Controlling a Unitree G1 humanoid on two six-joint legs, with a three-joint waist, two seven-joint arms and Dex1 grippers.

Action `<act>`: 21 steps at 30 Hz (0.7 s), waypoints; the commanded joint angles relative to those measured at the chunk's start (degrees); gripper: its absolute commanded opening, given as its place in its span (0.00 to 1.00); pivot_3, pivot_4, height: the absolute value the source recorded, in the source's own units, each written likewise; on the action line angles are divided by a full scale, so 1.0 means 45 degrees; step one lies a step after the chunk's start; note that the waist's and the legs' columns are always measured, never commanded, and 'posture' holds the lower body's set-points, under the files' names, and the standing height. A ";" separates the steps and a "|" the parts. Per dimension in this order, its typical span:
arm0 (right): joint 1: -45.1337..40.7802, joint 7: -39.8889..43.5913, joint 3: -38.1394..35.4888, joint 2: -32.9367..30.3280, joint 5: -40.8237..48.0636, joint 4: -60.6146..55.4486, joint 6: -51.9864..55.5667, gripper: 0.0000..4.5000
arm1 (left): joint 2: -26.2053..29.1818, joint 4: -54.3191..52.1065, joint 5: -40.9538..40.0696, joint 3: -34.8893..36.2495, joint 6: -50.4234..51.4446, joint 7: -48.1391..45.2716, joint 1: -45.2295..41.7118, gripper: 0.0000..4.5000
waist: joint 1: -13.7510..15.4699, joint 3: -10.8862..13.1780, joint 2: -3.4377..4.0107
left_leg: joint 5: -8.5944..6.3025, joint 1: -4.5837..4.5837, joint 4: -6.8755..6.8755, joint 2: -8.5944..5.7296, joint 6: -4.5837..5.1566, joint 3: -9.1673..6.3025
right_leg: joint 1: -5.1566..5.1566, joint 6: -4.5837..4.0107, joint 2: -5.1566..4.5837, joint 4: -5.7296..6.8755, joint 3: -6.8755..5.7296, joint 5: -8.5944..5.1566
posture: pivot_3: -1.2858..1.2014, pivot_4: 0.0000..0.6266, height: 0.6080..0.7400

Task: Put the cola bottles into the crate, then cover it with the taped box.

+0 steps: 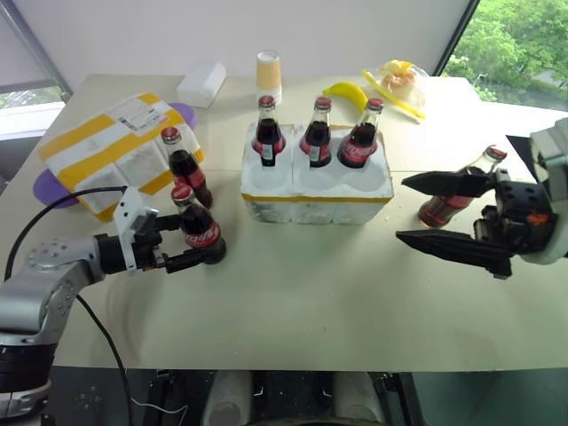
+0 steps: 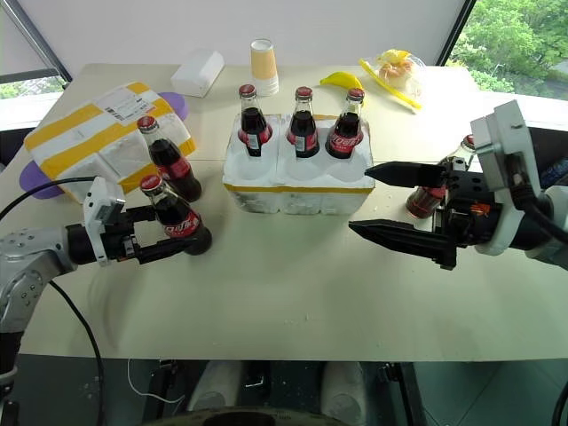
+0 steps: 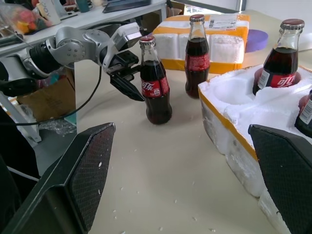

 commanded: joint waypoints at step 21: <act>-0.0683 -0.0738 0.0473 0.0054 0.0286 -0.0179 -0.0404 1.00 | 0.1060 -0.1056 -0.1559 0.0084 0.1544 -0.1500 -0.2297 0.62 | 0.0049 0.0016 -0.0029 | 0.0001 -0.0012 0.0007 0.0001 0.0002 -0.0006 | -0.0005 0.0002 0.0002 0.0005 -0.0003 0.0001 | 0.52 0.24 1.00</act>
